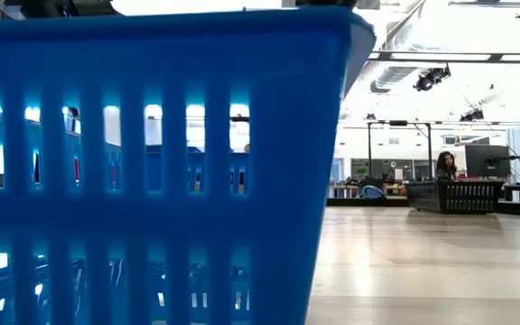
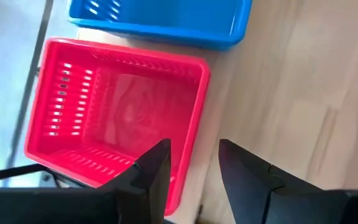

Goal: Stack baskets on shelf by color
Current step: Stack the bottom black bin on the other black bin

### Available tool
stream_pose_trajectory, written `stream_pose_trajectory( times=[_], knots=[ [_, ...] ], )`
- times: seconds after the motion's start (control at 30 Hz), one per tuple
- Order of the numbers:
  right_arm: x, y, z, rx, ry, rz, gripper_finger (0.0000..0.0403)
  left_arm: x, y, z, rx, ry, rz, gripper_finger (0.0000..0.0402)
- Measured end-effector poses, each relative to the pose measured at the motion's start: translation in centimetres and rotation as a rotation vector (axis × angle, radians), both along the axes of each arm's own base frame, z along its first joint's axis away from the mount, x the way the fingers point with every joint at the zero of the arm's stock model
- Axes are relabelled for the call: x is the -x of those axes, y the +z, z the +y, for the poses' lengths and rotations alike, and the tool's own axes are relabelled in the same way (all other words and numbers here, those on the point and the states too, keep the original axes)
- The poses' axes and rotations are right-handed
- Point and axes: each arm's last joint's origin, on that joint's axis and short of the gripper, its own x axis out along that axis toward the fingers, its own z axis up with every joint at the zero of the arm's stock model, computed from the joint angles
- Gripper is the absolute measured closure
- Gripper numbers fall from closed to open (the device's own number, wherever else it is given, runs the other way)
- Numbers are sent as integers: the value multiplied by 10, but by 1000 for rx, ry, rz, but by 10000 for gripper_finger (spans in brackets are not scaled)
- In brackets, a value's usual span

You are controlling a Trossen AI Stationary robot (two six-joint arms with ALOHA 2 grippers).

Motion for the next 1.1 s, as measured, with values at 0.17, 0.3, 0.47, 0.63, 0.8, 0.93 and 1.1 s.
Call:
stream_pose_trajectory(
  times=[0.17, 0.3, 0.47, 0.63, 0.8, 0.93, 1.1],
  knots=[
    [13, 3, 16, -55, 56, 68, 258, -4, 18, -1, 29, 96, -152, 275],
    [19, 1, 35, -74, 110, 149, 258, -11, 31, -3, 61, 163, -285, 275],
    [20, -2, 62, -100, 163, 214, 258, -23, 43, -10, 133, 161, -441, 275],
    [19, -2, 96, -129, 193, 219, 258, -35, 47, -21, 205, 78, -521, 275],
    [20, -3, 134, -144, 237, 227, 258, -45, 49, -34, 250, -7, -552, 275],
    [23, -8, 163, -135, 252, 262, 258, -50, 49, -46, 288, -59, -554, 275],
    [27, -17, 198, -162, 252, 314, 258, -56, 50, -59, 333, -115, -551, 275]
  ],
)
